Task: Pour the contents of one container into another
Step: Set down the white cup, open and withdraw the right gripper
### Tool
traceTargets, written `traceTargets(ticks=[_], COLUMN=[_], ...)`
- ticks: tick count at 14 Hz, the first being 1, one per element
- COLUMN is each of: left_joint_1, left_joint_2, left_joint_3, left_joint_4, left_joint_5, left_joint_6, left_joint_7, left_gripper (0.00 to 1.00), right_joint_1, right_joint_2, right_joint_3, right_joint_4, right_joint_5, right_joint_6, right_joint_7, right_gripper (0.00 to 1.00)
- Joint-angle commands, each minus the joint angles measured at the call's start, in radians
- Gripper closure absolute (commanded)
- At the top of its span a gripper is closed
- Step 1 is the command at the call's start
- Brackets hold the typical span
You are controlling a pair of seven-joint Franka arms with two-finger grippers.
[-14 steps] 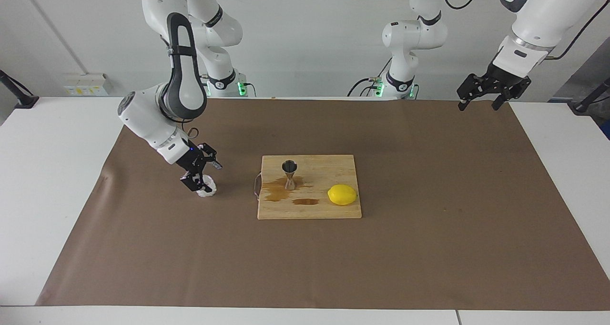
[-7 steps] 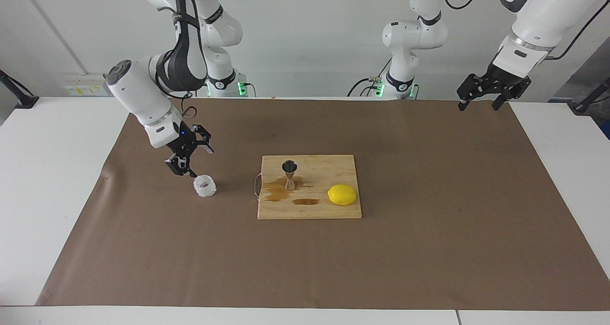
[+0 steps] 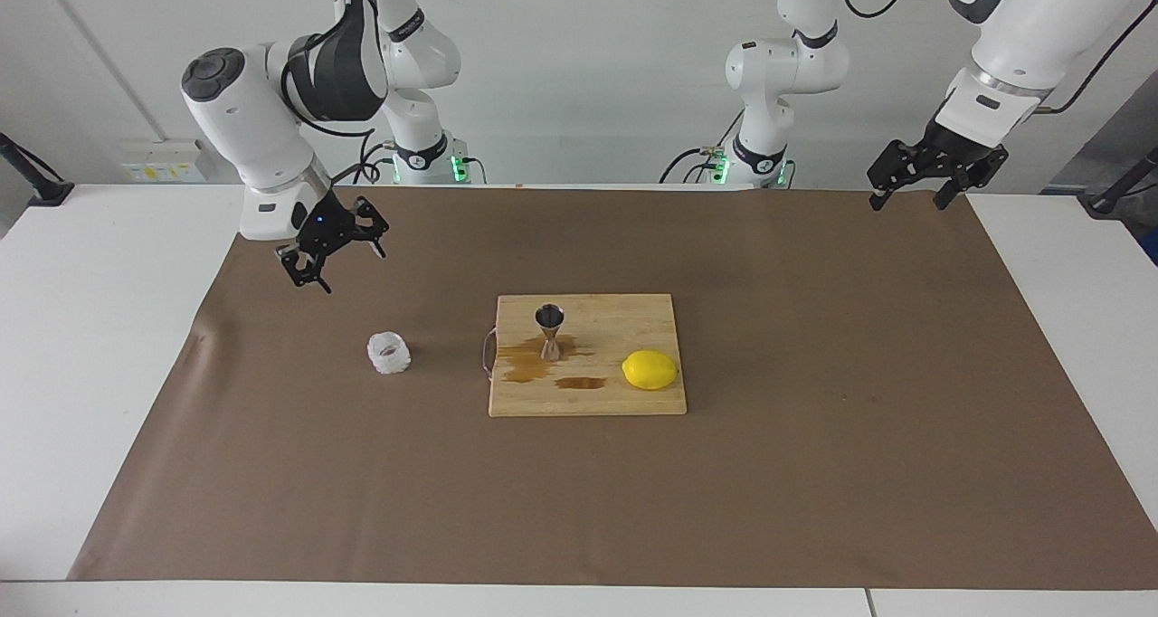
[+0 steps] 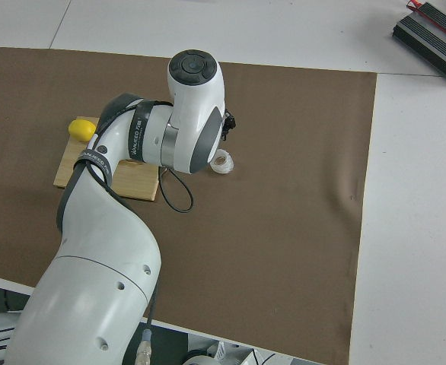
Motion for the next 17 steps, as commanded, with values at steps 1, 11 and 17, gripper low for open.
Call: traceTargets(ticks=[1,11,17], left_joint_1=[0.006,0.006,0.006], left_joint_2=[-0.025,-0.025,-0.025], left_joint_3=[0.000,-0.002,0.000], left_joint_4=[-0.023,-0.023,-0.023], left_joint_5=[-0.012,-0.012,-0.012], left_joint_6=[-0.006,-0.006,-0.006], left_joint_7=[0.004,0.004,0.004], left_gripper=[0.00,0.00,0.00], right_joint_1=[0.000,0.095,0.088], right_joint_2=[0.009,0.015,0.020], right_joint_3=[0.009,-0.150,-0.118], right_joint_4=[0.109,0.327,0.332], right_joint_5=[-0.060,-0.066,-0.152], right_joint_6=[-0.143,-0.371,-0.343], right_joint_7=[0.261,0.689,0.632], right_gripper=[0.00,0.00,0.00])
